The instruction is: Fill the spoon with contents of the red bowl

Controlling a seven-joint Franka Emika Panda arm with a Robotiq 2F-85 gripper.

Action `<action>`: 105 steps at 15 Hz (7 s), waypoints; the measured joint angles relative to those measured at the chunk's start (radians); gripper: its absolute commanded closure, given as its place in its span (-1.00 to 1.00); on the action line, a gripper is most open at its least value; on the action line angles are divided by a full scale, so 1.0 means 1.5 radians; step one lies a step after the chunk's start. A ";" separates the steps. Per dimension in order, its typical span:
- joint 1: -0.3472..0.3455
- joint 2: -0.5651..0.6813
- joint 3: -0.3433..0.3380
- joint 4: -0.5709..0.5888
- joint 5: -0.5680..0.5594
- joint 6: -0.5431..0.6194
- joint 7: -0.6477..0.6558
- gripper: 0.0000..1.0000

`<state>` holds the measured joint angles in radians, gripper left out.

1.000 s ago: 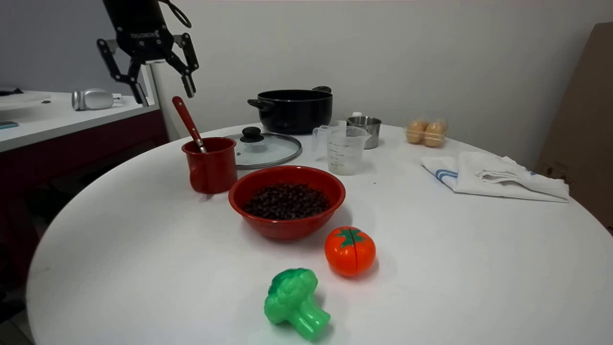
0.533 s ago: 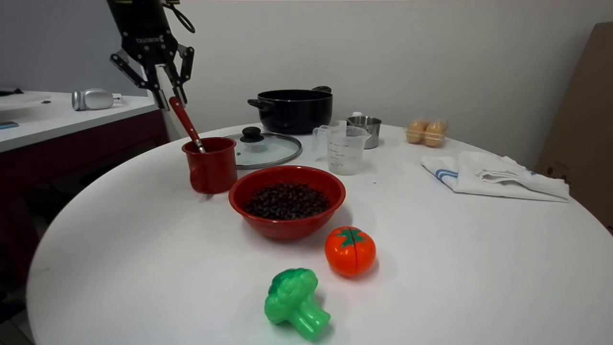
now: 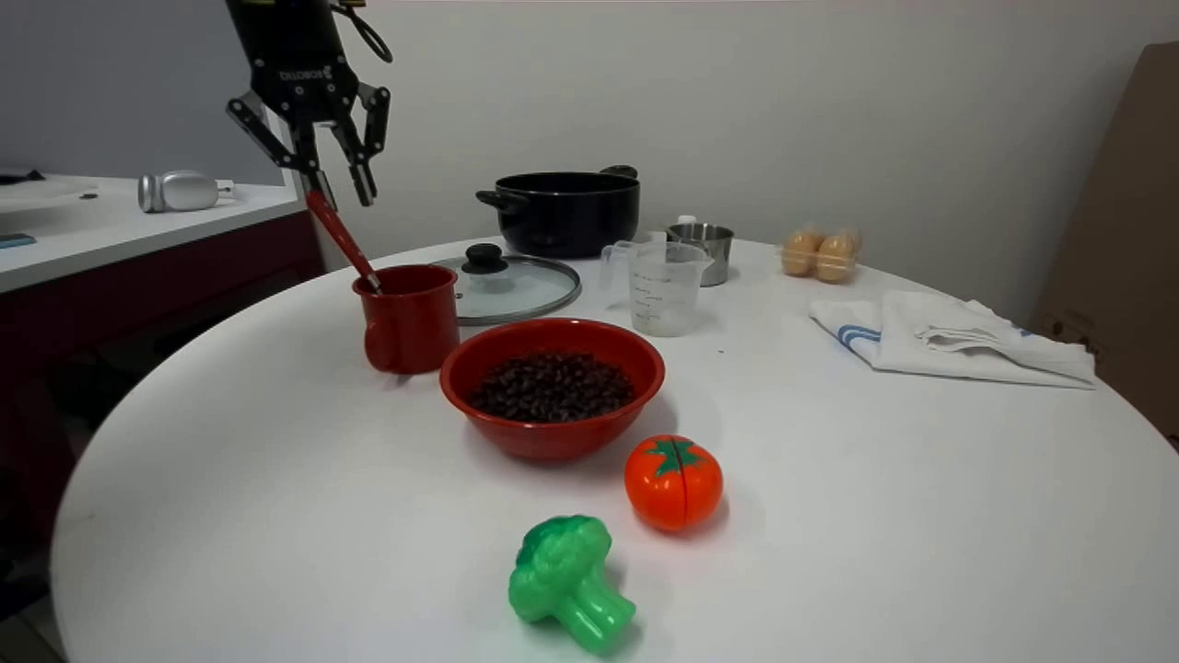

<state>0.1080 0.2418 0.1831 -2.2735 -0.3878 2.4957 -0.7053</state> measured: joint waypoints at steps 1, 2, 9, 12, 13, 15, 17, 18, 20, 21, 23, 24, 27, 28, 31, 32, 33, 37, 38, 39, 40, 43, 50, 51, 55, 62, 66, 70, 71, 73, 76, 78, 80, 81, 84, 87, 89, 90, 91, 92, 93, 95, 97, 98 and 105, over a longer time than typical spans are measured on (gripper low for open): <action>-0.005 -0.001 0.000 0.000 0.008 0.000 -0.010 -0.48; -0.010 -0.002 0.000 0.001 0.016 0.000 -0.020 -0.61; -0.036 -0.013 0.007 -0.008 0.126 -0.008 -0.147 -1.00; -0.037 -0.030 0.023 -0.031 0.179 -0.022 -0.240 -1.00; -0.036 -0.038 0.030 -0.041 0.196 -0.031 -0.275 -1.00; -0.034 -0.058 0.042 -0.061 0.226 -0.056 -0.348 -1.00; -0.029 -0.079 0.047 -0.076 0.237 -0.095 -0.417 -1.00; -0.026 -0.089 0.047 -0.080 0.237 -0.115 -0.447 -1.00; -0.024 -0.103 0.042 -0.082 0.229 -0.144 -0.494 -1.00; -0.023 -0.108 0.038 -0.082 0.222 -0.148 -0.513 -1.00; -0.023 -0.115 0.024 -0.080 0.205 -0.148 -0.539 -1.00; -0.024 -0.117 0.017 -0.078 0.199 -0.147 -0.549 -1.00; -0.024 -0.118 -0.001 -0.070 0.180 -0.144 -0.573 -1.00; -0.024 -0.118 -0.004 -0.069 0.171 -0.142 -0.577 -1.00; -0.022 -0.116 -0.006 -0.072 0.139 -0.135 -0.580 -1.00; -0.020 -0.115 -0.006 -0.074 0.133 -0.134 -0.582 -1.00; -0.018 -0.112 -0.006 -0.075 0.130 -0.132 -0.586 -1.00; -0.008 -0.102 -0.006 -0.079 0.124 -0.114 -0.599 -1.00; -0.007 -0.100 -0.006 -0.079 0.124 -0.108 -0.601 -1.00; -0.006 -0.097 -0.006 -0.078 0.124 -0.102 -0.601 -1.00; -0.005 -0.093 -0.006 -0.076 0.124 -0.096 -0.602 -1.00; -0.006 -0.077 -0.006 -0.069 0.124 -0.083 -0.602 -1.00; -0.006 -0.022 -0.006 -0.047 0.122 -0.068 -0.602 -0.06; -0.006 -0.016 -0.006 -0.043 0.122 -0.068 -0.602 0.13; -0.006 -0.008 -0.006 -0.030 0.122 -0.068 -0.602 -0.34; -0.014 -0.008 -0.006 -0.018 0.122 -0.068 -0.604 -0.14; -0.022 -0.008 -0.006 -0.011 0.123 -0.068 -0.607 0.30; -0.025 -0.008 -0.006 -0.008 0.124 -0.068 -0.609 0.93; -0.025 -0.008 -0.006 -0.008 0.124 -0.068 -0.611 1.00; -0.025 -0.008 -0.006 -0.008 0.124 -0.068 -0.617 0.11; -0.025 -0.008 -0.005 -0.009 0.125 -0.068 -0.621 -0.18; -0.025 -0.008 -0.004 -0.010 0.125 -0.068 -0.624 -0.46; -0.025 -0.008 -0.003 -0.011 0.127 -0.068 -0.628 -0.15; -0.025 -0.008 -0.002 -0.011 0.128 -0.068 -0.630 0.16; -0.025 -0.008 0.000 -0.011 0.129 -0.068 -0.633 0.48; -0.025 -0.008 0.002 -0.011 0.132 -0.068 -0.634 0.93; -0.025 -0.008 0.004 -0.011 0.136 -0.068 -0.634 0.90; -0.025 -0.008 0.005 -0.011 0.140 -0.068 -0.634 0.90; -0.025 -0.009 0.006 -0.012 0.148 -0.068 -0.634 0.90; -0.025 -0.009 0.007 -0.012 0.159 -0.068 -0.634 0.90; -0.025 -0.011 0.007 -0.012 0.172 -0.068 -0.634 0.90; -0.025 -0.019 0.008 -0.011 0.204 -0.068 -0.634 0.90; -0.026 -0.034 0.009 -0.010 0.245 -0.068 -0.635 0.90; -0.027 -0.045 0.009 -0.009 0.268 -0.068 -0.639 0.90; -0.046 -0.147 -0.014 0.021 0.441 -0.071 -0.673 0.90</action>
<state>0.0390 0.0219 0.1618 -2.2418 0.2732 2.3894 -1.7155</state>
